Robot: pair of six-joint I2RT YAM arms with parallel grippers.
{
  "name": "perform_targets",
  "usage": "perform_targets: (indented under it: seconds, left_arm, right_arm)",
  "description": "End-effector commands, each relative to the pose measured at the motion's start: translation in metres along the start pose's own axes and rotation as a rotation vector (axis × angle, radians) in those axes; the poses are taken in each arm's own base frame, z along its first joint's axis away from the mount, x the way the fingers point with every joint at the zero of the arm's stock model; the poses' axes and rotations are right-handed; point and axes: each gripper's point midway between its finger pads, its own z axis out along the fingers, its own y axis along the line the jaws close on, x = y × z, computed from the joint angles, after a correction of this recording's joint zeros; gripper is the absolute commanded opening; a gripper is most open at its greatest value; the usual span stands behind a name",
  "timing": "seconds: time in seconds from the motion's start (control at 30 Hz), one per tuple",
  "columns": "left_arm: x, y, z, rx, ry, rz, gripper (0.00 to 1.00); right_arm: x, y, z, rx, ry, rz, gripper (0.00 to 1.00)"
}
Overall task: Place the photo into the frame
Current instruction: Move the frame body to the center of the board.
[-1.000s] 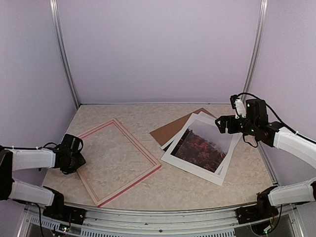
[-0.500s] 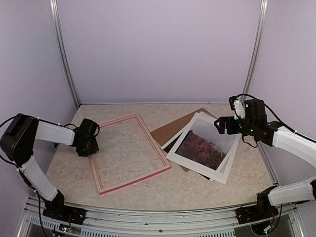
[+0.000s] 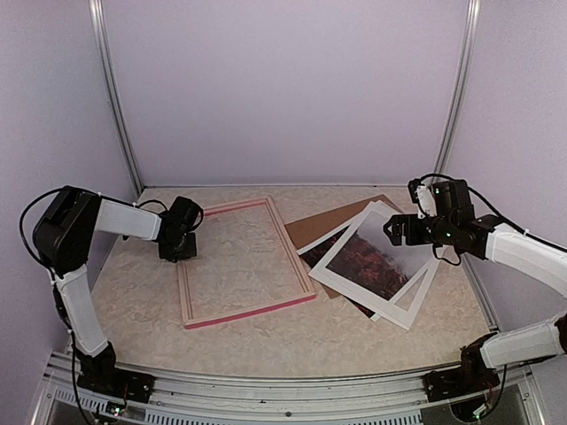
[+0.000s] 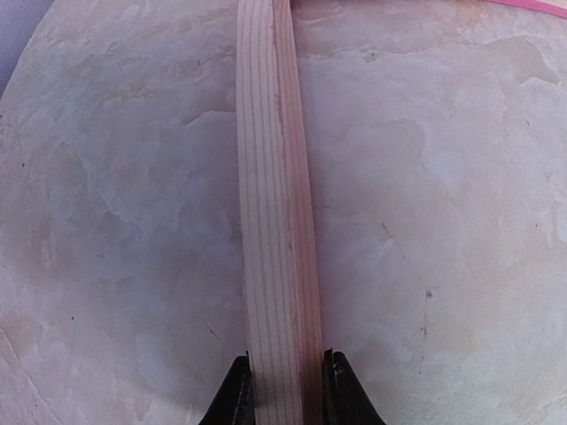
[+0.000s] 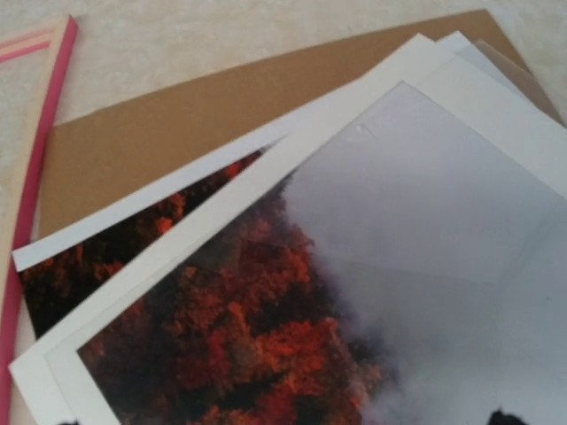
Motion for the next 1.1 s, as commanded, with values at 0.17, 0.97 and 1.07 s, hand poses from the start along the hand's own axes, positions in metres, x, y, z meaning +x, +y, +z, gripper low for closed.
perform_targets:
  seconds: [0.17,0.97,1.07]
  left_arm:
    - [0.024,0.030,0.005,-0.164,0.053,0.314,0.05]
    - [0.038,0.047,0.002,-0.267,0.097,0.370,0.41]
    - [0.035,0.049,-0.002,-0.271,0.081,0.345,0.52]
  right_arm:
    - [0.003,-0.002,0.022,0.042,0.091,0.004,1.00]
    - [0.064,0.118,0.074,-0.256,0.263,-0.061,1.00]
    - [0.077,0.148,0.080,-0.300,0.288,-0.095,1.00]
